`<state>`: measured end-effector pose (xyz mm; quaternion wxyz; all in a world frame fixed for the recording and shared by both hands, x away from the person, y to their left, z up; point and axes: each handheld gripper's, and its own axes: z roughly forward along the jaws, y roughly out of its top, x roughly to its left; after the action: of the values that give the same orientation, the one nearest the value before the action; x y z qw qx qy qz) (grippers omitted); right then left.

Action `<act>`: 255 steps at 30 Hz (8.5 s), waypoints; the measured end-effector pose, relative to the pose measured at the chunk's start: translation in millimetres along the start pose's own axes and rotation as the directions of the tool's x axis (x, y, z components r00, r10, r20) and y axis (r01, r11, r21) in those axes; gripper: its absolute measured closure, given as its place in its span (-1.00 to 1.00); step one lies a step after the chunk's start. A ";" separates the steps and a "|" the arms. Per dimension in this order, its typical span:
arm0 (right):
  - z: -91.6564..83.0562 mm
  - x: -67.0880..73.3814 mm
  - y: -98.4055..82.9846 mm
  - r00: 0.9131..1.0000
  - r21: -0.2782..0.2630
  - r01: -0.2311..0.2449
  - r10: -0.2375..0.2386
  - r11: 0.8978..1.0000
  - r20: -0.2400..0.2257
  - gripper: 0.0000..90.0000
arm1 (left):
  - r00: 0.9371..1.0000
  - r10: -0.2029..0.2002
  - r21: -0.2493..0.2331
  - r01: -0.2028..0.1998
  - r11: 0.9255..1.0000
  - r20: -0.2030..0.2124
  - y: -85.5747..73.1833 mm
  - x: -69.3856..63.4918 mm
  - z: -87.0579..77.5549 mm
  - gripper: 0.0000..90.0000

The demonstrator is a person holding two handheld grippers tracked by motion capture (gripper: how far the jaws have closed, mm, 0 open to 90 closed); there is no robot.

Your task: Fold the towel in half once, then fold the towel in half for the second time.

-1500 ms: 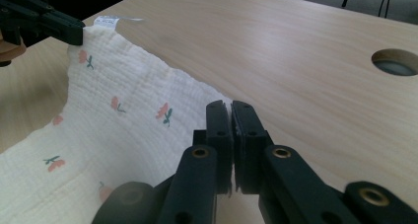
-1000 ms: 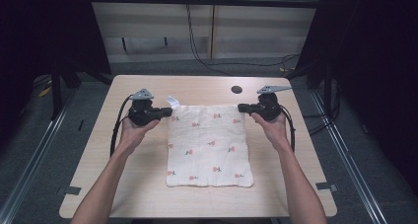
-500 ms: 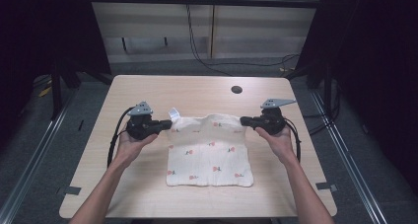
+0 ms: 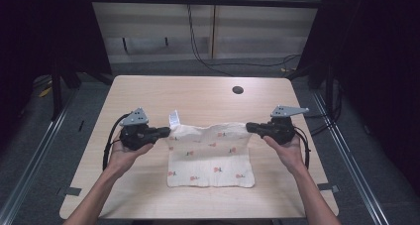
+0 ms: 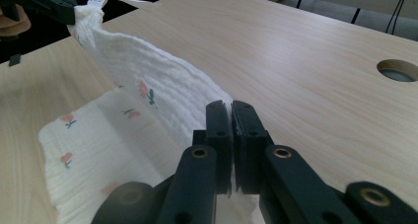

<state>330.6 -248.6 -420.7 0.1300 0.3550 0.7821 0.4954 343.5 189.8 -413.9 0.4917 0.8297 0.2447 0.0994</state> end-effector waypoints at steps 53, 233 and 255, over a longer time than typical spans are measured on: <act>-9.1 54.6 -89.5 0.997 0.301 0.062 -0.045 0.952 -0.063 0.74 | 0.989 0.027 0.215 -0.058 0.975 0.143 -83.4 -62.7 15.5 0.76; 120.8 194.7 -2.3 0.913 0.151 0.210 -0.139 0.966 -0.382 0.83 | 0.978 -0.169 0.121 0.155 0.980 0.118 -41.6 -9.4 24.8 0.87; 152.3 220.5 33.3 0.891 0.136 0.250 -0.172 0.959 -0.419 0.82 | 0.980 -0.193 0.082 0.189 0.979 0.045 -46.2 10.0 -14.9 0.87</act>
<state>271.8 14.7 -431.5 -0.0146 0.1685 0.8689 0.4652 331.7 224.6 -447.3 0.4727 0.8232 0.3137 0.0204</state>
